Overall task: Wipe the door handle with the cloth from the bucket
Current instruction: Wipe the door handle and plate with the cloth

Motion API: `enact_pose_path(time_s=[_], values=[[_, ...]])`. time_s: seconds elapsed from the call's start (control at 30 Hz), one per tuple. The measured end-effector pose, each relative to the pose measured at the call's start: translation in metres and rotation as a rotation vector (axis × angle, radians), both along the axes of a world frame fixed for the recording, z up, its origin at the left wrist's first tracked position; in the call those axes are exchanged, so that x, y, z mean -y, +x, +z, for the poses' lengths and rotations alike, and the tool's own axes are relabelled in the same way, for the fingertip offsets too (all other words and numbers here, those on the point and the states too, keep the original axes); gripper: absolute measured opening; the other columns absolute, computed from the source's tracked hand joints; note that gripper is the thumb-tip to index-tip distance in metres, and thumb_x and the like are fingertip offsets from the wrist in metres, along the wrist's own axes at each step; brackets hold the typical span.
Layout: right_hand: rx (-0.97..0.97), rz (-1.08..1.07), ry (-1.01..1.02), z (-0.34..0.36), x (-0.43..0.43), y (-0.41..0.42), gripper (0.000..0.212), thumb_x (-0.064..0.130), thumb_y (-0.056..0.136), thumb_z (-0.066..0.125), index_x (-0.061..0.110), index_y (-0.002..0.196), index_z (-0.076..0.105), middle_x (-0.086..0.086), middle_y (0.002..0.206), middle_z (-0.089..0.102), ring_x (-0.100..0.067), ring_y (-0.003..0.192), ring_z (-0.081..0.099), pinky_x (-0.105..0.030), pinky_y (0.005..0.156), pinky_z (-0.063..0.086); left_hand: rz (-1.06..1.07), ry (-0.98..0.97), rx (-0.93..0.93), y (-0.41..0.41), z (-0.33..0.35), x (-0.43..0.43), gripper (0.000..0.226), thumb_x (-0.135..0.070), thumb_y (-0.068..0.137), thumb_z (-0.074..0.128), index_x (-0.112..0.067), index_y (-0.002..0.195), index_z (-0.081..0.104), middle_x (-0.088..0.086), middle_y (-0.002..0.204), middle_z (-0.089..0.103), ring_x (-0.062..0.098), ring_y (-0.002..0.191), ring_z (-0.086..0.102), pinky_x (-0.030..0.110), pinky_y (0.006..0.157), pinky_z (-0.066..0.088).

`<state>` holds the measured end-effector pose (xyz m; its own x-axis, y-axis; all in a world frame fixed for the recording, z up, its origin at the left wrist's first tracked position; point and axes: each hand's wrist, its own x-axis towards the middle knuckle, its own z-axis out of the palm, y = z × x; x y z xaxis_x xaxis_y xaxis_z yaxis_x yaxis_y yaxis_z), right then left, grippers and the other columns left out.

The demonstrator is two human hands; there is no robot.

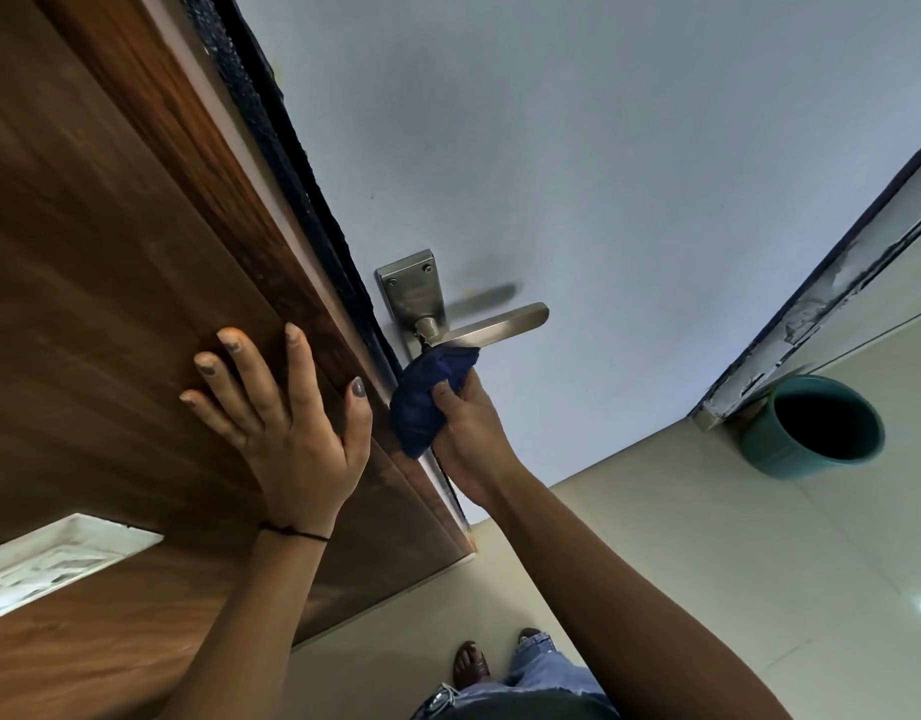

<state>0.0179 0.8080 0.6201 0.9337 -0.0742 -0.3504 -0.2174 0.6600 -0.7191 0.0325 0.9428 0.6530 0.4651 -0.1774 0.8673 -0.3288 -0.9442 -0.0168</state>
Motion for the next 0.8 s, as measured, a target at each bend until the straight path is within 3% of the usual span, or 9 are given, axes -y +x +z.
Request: enact_pose_path(time_s=[0.1,0.17,0.27,0.37,0.47,0.53,0.67,0.8], values=[[-0.032,0.123,-0.567,-0.005,0.008,-0.004,0.041,0.023,0.098,0.045,0.019,0.138,0.036,-0.001,0.130,0.055,-0.022,0.116,0.055,-0.038,0.099,0.051,0.006,-0.003,0.001,0.001,-0.001,0.001,0.074,-0.038,0.094,0.044,-0.022,0.152,0.001,-0.005,0.157,-0.025,0.017,0.145,-0.022,0.041,0.118,-0.014],[-0.048,0.079,-0.746,-0.008,0.019,-0.007,0.041,0.020,0.098,0.047,0.019,0.138,0.035,-0.007,0.138,0.051,-0.023,0.118,0.055,-0.038,0.102,0.048,0.008,-0.002,0.008,0.002,-0.001,0.001,0.074,-0.039,0.094,0.043,-0.023,0.152,0.001,-0.005,0.157,-0.025,0.017,0.145,-0.022,0.041,0.118,-0.014],[-0.120,-0.187,-0.681,-0.006,0.043,-0.014,0.047,0.016,0.096,0.050,0.019,0.138,0.030,-0.011,0.132,0.052,-0.018,0.104,0.054,-0.029,0.090,0.046,0.015,0.000,0.022,0.003,-0.002,0.002,0.075,-0.039,0.093,0.043,-0.022,0.152,0.001,-0.005,0.158,-0.025,0.017,0.145,-0.021,0.042,0.118,-0.014],[-0.163,-0.541,-0.641,-0.002,0.067,-0.018,0.052,0.010,0.094,0.050,0.021,0.139,0.025,-0.005,0.128,0.049,-0.015,0.105,0.053,-0.019,0.084,0.043,0.026,0.005,0.028,0.004,-0.003,0.002,0.075,-0.039,0.092,0.043,-0.022,0.152,0.001,-0.004,0.158,-0.024,0.018,0.146,-0.021,0.042,0.118,-0.013],[-0.069,-0.747,-0.736,0.007,0.072,-0.019,0.047,0.009,0.091,0.053,0.018,0.133,0.035,0.000,0.134,0.042,0.007,0.110,0.047,-0.001,0.088,0.036,0.033,0.008,0.022,0.003,-0.002,0.002,0.075,-0.039,0.092,0.043,-0.021,0.152,0.001,-0.003,0.158,-0.024,0.018,0.146,-0.021,0.042,0.118,-0.014],[0.015,-0.752,-0.869,0.012,0.057,-0.017,0.040,0.007,0.089,0.055,0.013,0.128,0.044,-0.003,0.132,0.041,0.019,0.105,0.042,0.008,0.087,0.028,0.032,0.010,0.017,0.002,-0.001,0.002,0.075,-0.039,0.092,0.043,-0.021,0.152,0.001,-0.003,0.158,-0.024,0.018,0.146,-0.021,0.042,0.118,-0.014],[0.222,-0.584,-1.053,0.012,0.000,-0.022,0.036,0.007,0.089,0.058,0.016,0.123,0.052,-0.003,0.136,0.037,0.027,0.113,0.032,0.007,0.091,0.029,0.006,-0.003,-0.026,-0.001,0.002,0.002,0.077,-0.038,0.093,0.045,-0.021,0.152,-0.001,-0.004,0.157,-0.028,0.016,0.144,-0.025,0.039,0.118,-0.017],[0.374,-0.476,-1.186,0.005,-0.015,-0.023,0.036,0.010,0.092,0.055,0.026,0.123,0.047,0.010,0.136,0.033,0.017,0.116,0.032,0.006,0.095,0.031,-0.028,0.041,-0.059,-0.001,0.008,0.005,0.081,-0.038,0.093,0.046,-0.016,0.151,-0.006,-0.002,0.155,-0.031,0.014,0.143,-0.027,0.035,0.117,-0.020]])
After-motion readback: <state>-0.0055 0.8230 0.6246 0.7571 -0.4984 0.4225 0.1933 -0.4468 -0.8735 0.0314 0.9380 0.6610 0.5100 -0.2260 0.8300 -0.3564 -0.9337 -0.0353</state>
